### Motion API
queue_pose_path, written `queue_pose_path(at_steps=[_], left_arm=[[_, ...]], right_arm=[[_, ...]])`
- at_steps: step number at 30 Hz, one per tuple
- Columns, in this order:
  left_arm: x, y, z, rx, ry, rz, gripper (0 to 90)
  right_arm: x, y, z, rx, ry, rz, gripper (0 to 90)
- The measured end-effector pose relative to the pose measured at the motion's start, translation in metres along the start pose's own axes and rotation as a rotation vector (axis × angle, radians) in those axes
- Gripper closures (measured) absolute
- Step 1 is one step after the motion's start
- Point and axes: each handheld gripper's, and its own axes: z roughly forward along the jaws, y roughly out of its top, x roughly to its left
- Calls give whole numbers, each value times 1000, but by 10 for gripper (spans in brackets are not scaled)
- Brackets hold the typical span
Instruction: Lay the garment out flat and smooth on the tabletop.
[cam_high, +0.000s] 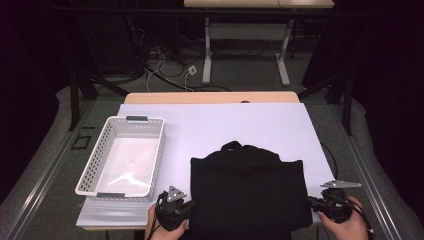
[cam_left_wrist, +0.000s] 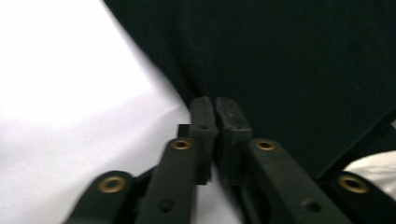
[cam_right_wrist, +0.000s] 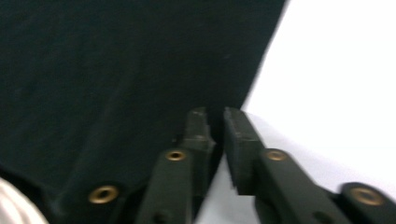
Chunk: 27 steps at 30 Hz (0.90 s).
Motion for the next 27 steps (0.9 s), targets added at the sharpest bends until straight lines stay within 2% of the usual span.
queue_pose_path(at_steps=[3,8,14,18,21,24,25,27], left_arm=[[1,3,-1,22,-3,8,891],[6,5,-8,54,6,2,897],[13,0,-23,49,16,-31,899],[18,-5,-34,45,31,-46,900],[20,-9,-41,44,45,-53,900],[20,-13,-46,45,83,-44,900],[20,-14,-48,47,93,-45,900],[21,-17,-51,44,94,-59,900]], right_arm=[[3,2,1,9,-4,-17,884],[2,2,0,15,2,-14,896],[-1,2,-2,27,0,-2,899],[2,3,-3,30,10,-3,899],[6,3,-2,36,17,-17,900],[11,4,-1,35,34,-32,899],[12,5,-1,31,43,-51,899],[16,5,0,34,48,-66,899]])
